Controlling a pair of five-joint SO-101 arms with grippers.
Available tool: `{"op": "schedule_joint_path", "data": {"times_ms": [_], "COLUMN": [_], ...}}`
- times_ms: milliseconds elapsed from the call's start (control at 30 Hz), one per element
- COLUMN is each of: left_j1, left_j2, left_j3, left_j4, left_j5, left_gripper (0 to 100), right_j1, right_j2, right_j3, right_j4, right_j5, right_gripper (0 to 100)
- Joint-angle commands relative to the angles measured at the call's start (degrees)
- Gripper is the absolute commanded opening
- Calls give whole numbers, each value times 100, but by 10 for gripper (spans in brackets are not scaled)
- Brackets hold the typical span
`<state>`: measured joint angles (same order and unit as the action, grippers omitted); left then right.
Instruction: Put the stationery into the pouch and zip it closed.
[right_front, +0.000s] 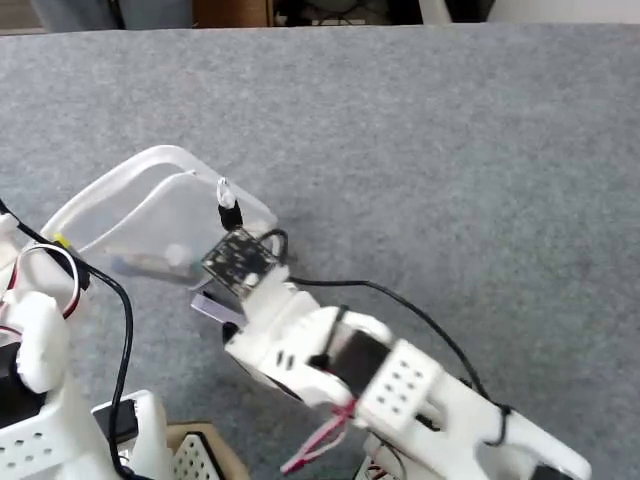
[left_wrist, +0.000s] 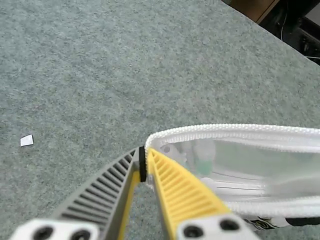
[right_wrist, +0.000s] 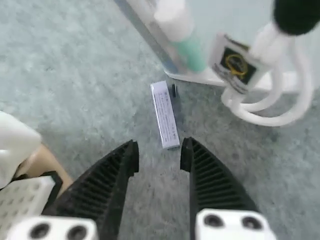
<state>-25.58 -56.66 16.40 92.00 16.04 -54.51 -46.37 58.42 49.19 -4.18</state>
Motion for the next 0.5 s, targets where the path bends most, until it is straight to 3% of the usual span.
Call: {"op": "schedule_joint_path", "data": {"times_ms": [0, 467], "left_j1": [-84, -207], "left_j2": [97, 97], "left_j3": [-101, -101], "left_j4": [-105, -105], "left_j5": [62, 62], "left_gripper": [28, 28], "right_j1": [-70, -70], "right_j2": [690, 2888], "right_j3": [-48, -321], "right_j4": [-607, -1987], "right_j5": [-53, -220], "right_gripper": [155, 155]}}
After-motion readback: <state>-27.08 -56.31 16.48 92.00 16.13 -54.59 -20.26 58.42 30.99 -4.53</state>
